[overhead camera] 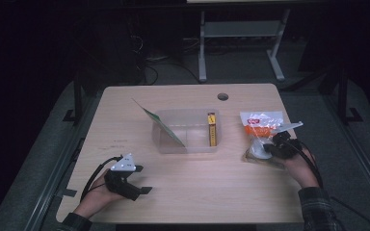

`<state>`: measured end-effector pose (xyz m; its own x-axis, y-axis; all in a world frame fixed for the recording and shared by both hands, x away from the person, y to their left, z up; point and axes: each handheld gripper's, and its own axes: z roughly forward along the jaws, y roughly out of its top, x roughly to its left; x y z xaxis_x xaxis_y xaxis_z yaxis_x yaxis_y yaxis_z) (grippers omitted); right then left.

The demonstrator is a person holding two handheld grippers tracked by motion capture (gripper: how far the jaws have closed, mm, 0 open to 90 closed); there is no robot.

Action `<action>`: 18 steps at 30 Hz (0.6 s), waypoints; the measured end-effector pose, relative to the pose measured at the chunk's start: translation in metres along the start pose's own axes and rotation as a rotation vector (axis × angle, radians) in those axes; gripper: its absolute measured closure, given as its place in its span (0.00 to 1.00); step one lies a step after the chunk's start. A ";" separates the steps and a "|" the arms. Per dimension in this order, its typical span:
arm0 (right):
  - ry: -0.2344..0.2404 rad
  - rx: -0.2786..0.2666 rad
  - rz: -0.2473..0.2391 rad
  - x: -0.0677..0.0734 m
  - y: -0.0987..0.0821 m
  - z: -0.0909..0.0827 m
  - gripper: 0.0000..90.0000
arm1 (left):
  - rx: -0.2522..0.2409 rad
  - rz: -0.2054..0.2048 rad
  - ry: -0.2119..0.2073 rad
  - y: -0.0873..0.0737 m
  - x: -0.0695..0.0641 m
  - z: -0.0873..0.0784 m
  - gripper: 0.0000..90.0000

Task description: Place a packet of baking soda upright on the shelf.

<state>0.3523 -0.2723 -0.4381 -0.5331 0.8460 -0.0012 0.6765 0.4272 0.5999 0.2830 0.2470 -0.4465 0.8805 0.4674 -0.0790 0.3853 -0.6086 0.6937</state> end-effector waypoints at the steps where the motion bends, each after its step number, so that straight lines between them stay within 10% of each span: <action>1: 0.003 0.003 -0.008 0.004 -0.001 -0.001 1.00 | 0.001 0.000 0.000 0.000 0.000 0.000 0.15; 5: -0.009 -0.011 -0.079 0.014 -0.004 -0.006 1.00 | 0.003 0.008 -0.004 0.001 0.000 0.001 0.15; 11: -0.068 -0.026 -0.031 -0.002 -0.008 -0.015 1.00 | 0.008 0.007 -0.013 0.001 0.000 0.002 0.15; 18: -0.018 0.020 -0.023 -0.001 -0.015 -0.013 1.00 | 0.008 0.010 -0.016 0.001 -0.001 0.003 0.15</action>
<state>0.3360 -0.2832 -0.4364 -0.5392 0.8417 -0.0292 0.6744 0.4523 0.5836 0.2838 0.2441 -0.4474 0.8888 0.4506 -0.0837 0.3782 -0.6183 0.6890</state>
